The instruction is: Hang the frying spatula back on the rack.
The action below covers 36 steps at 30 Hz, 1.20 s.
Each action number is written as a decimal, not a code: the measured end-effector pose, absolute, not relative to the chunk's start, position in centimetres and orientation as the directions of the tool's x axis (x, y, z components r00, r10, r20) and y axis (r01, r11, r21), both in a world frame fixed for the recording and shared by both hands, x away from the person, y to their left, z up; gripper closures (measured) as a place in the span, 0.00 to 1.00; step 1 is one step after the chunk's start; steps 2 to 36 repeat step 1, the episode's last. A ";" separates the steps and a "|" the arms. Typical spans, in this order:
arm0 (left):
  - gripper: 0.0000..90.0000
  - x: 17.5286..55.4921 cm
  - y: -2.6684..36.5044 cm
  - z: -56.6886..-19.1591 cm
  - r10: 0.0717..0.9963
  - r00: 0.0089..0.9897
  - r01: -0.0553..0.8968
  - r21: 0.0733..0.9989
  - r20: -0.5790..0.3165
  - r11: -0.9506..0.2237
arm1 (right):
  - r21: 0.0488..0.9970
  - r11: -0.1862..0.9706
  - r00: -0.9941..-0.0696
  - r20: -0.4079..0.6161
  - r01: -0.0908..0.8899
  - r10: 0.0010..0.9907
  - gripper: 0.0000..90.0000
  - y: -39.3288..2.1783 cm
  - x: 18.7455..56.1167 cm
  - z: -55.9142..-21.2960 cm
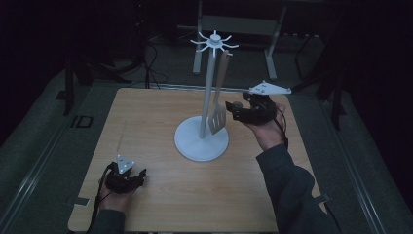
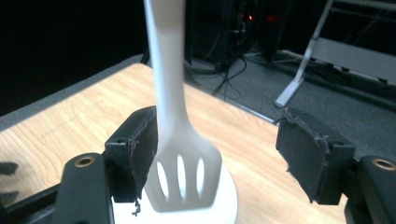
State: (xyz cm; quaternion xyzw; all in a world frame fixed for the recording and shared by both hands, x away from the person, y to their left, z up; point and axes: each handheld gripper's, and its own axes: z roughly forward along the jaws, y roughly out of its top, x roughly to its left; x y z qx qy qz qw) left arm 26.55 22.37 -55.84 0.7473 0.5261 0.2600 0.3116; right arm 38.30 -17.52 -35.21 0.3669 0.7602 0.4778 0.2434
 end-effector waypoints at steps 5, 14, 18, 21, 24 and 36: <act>0.43 26.6 22.4 -55.8 0.949 0.310 0.624 0.740 0.059 -0.250 | 0.901 0.275 -0.607 -0.017 0.335 0.795 0.33 -18.0 38.3 -35.8; 0.43 26.6 22.4 -55.8 0.949 0.310 0.624 0.740 0.059 -0.250 | 0.901 0.275 -0.607 -0.017 0.335 0.795 0.33 -18.0 38.3 -35.8; 0.43 26.6 22.4 -55.8 0.949 0.310 0.624 0.740 0.059 -0.250 | 0.901 0.275 -0.607 -0.017 0.335 0.795 0.33 -18.0 38.3 -35.8; 0.43 26.6 22.4 -55.8 0.949 0.310 0.624 0.740 0.059 -0.250 | 0.901 0.275 -0.607 -0.017 0.335 0.795 0.33 -18.0 38.3 -35.8; 0.43 26.6 22.4 -55.8 0.949 0.310 0.624 0.740 0.059 -0.250 | 0.901 0.275 -0.607 -0.017 0.335 0.795 0.33 -18.0 38.3 -35.8; 0.43 26.6 22.4 -55.8 0.949 0.310 0.624 0.740 0.059 -0.250 | 0.901 0.275 -0.607 -0.017 0.335 0.795 0.33 -18.0 38.3 -35.8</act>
